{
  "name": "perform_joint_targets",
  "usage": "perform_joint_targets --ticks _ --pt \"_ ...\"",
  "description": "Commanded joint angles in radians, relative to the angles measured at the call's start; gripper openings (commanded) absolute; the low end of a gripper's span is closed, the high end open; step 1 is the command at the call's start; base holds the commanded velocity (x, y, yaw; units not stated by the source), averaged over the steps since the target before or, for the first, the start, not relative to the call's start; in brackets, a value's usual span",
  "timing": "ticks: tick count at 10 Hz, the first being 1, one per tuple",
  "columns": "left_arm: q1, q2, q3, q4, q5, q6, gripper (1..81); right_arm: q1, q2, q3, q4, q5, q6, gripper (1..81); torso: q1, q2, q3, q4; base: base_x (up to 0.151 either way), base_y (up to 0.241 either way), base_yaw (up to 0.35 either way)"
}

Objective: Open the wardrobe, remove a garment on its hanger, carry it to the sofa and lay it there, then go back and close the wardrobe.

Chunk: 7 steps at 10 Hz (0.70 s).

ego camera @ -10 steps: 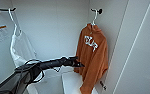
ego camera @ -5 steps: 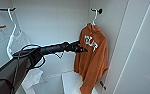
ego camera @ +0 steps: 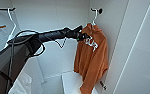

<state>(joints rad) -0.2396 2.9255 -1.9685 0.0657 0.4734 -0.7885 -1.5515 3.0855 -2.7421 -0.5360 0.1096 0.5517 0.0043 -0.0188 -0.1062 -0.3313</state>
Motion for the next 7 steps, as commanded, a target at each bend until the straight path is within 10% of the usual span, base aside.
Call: perform_joint_targets --ticks 1,7 --pt "-0.264 0.011 -0.067 -0.119 -0.022 -0.047 81.1 0.033 0.003 0.000 -0.001 -0.044 0.007 81.1 0.000 0.000 0.000 0.000 0.000 0.000 0.000" --pt "-0.293 0.034 -0.079 -0.311 -0.170 -0.224 81.1 0.029 0.011 0.000 -0.002 -0.044 0.002 81.1 0.000 0.000 0.000 0.000 0.000 0.000 0.000"
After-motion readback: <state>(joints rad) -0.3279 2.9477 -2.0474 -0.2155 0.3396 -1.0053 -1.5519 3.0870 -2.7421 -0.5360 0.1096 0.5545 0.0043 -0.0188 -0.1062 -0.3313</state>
